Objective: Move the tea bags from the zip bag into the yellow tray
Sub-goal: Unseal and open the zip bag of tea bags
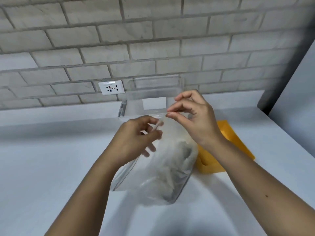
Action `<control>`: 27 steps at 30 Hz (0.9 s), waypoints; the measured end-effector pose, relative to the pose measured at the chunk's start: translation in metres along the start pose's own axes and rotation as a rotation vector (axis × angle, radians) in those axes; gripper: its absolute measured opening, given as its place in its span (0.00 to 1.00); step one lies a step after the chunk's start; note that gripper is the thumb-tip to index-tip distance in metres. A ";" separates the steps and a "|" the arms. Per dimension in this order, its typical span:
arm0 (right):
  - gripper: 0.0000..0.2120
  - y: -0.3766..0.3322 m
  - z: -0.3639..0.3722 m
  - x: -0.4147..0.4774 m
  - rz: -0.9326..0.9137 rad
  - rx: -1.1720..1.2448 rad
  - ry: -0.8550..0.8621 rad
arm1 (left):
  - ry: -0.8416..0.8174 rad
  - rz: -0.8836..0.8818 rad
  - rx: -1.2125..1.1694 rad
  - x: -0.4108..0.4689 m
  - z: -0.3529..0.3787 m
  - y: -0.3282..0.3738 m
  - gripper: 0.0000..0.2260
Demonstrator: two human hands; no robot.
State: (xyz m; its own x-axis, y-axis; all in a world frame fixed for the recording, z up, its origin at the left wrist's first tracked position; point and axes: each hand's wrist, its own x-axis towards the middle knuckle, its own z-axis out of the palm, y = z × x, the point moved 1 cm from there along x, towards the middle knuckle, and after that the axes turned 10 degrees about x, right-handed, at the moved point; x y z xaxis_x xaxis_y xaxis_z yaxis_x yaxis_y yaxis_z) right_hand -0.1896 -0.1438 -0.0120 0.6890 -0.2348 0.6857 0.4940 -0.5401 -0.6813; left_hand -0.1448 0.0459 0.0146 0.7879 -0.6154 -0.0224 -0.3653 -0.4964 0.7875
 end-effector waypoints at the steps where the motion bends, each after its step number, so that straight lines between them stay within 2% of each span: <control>1: 0.04 -0.006 0.001 0.004 -0.019 0.016 0.003 | 0.035 0.037 0.005 0.001 -0.001 0.005 0.07; 5: 0.05 -0.021 0.000 0.015 -0.064 0.090 0.062 | 0.127 0.126 -0.067 -0.001 -0.006 0.014 0.07; 8: 0.07 -0.010 0.003 0.009 -0.044 0.055 0.005 | 0.118 0.100 -0.061 0.001 0.005 0.008 0.09; 11: 0.14 0.008 0.010 -0.010 0.145 0.127 0.051 | 0.109 0.048 -0.033 0.001 0.024 -0.007 0.14; 14: 0.21 0.016 0.016 -0.026 0.408 0.328 0.295 | 0.141 0.041 -0.052 -0.002 0.035 -0.017 0.17; 16: 0.19 0.015 0.021 -0.027 0.542 0.539 0.394 | 0.141 0.045 -0.078 -0.003 0.039 -0.018 0.19; 18: 0.15 0.012 0.023 -0.025 0.630 0.688 0.408 | 0.115 0.064 -0.082 -0.004 0.043 -0.018 0.21; 23: 0.09 0.009 0.021 -0.024 0.680 0.683 0.388 | 0.090 0.101 -0.069 -0.004 0.043 -0.021 0.17; 27: 0.08 0.005 0.023 -0.025 0.687 0.690 0.360 | 0.186 0.069 -0.215 0.004 0.040 -0.014 0.08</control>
State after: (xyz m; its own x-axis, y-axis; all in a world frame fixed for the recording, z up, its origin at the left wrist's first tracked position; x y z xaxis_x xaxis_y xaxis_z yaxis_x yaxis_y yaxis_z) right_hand -0.1915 -0.1219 -0.0384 0.7937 -0.6060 0.0529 0.3295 0.3552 -0.8748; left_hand -0.1565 0.0261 -0.0209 0.8493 -0.5109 0.1333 -0.3234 -0.3037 0.8962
